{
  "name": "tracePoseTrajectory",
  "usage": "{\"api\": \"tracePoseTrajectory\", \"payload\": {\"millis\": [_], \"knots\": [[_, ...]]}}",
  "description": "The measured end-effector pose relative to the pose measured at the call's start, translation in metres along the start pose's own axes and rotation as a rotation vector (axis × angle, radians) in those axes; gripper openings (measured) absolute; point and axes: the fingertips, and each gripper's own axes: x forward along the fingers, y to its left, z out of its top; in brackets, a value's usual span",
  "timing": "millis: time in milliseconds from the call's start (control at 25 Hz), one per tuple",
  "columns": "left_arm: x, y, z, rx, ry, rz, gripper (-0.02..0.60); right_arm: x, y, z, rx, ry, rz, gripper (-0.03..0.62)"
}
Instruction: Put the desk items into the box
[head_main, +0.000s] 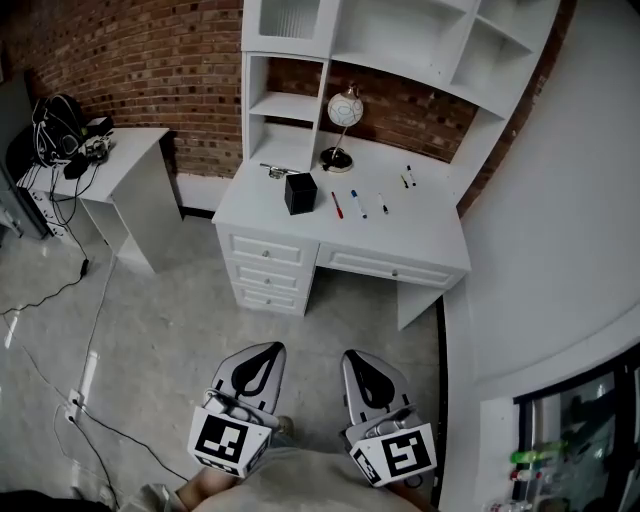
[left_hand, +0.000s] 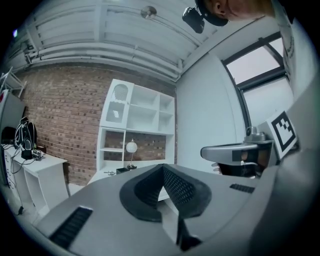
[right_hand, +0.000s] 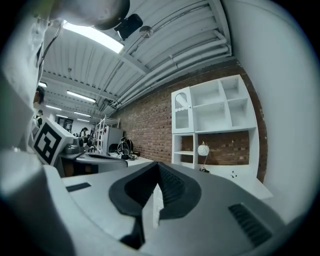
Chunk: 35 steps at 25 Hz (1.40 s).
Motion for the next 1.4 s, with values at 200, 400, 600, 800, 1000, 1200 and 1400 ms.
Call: {"api": "tracePoseTrajectory", "payload": {"millis": [200,400,600,800,1000,1200,1400], "knots": [[0.019,0.020,0.005,0.008,-0.015,-0.028,0.006,0.021,-0.019,-0.001,0.007,-0.008,-0.058,0.015],[0.029,0.034,0.003,0.004,-0.009,-0.028,0.006,0.033,-0.034,-0.001,0.013,-0.006,-0.091,0.015],[0.037,0.044,-0.004,-0.005,0.007,-0.025,0.006,0.050,-0.038,-0.011,0.031,0.008,-0.087,0.015],[0.056,0.055,-0.009,0.011,0.016,-0.008,0.006,0.074,-0.042,-0.014,0.021,-0.012,-0.039,0.015],[0.084,0.071,-0.005,0.001,-0.001,0.003,0.007,0.109,-0.057,-0.015,0.020,-0.022,-0.016,0.015],[0.127,0.089,-0.009,-0.008,0.021,0.009,0.006,0.146,-0.084,-0.020,0.021,-0.019,-0.002,0.015],[0.177,0.106,-0.006,-0.033,0.023,0.007,0.006,0.191,-0.122,-0.024,0.032,0.001,0.004,0.015]]}}
